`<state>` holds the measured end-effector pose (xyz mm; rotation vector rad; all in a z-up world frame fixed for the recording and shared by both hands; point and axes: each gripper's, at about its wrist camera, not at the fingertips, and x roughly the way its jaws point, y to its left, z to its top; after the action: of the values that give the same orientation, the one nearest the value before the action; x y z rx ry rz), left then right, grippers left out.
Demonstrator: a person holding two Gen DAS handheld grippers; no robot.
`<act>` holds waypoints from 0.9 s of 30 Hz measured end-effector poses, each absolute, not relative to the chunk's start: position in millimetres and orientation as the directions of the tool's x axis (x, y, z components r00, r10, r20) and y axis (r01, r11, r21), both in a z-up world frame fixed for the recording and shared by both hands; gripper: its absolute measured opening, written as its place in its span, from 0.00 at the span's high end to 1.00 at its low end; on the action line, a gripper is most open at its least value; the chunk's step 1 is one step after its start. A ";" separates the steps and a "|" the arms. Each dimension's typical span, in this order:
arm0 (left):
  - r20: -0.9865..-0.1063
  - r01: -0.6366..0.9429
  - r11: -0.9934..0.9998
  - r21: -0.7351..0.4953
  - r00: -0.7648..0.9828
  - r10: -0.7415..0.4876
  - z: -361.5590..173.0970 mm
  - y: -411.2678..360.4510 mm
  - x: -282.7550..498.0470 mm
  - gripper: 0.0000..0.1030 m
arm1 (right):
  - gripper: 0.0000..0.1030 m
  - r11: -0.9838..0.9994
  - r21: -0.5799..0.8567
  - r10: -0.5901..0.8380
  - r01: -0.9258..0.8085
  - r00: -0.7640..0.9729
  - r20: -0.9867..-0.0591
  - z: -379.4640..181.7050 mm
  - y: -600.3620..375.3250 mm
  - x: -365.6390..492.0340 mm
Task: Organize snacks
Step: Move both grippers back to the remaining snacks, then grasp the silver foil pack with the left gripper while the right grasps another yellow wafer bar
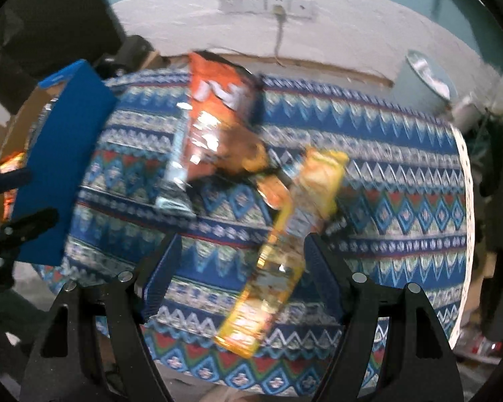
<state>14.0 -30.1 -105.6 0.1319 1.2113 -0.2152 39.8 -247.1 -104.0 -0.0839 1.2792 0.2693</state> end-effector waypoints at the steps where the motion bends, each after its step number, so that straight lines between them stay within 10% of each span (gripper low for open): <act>1: -0.940 0.236 0.972 -0.018 0.328 -0.097 -107.9 -31.9 15.1 0.25 | 0.27 0.968 0.085 0.146 -0.235 0.255 -0.956 -109.3 -252.0 39.3; 16: -0.976 0.190 0.980 -0.055 0.198 -0.093 -157.3 -53.4 38.1 0.25 | 0.28 0.985 0.038 0.072 -0.167 0.204 -0.976 -169.4 -261.8 25.0; 19: -0.978 0.176 0.982 -0.060 0.187 -0.094 -162.6 -54.2 44.2 0.25 | 0.56 0.982 0.032 0.067 -0.189 0.183 -0.981 -179.6 -261.5 24.4; 27: -0.980 0.148 0.987 -0.067 0.178 -0.093 -174.1 -59.6 62.5 0.25 | 0.70 0.977 0.040 0.080 -0.208 0.188 -0.979 -177.9 -287.6 31.3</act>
<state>62.5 -59.6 -174.1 0.0466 1.3815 -0.1710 31.3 -287.6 -177.9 -0.1102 1.3671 0.2030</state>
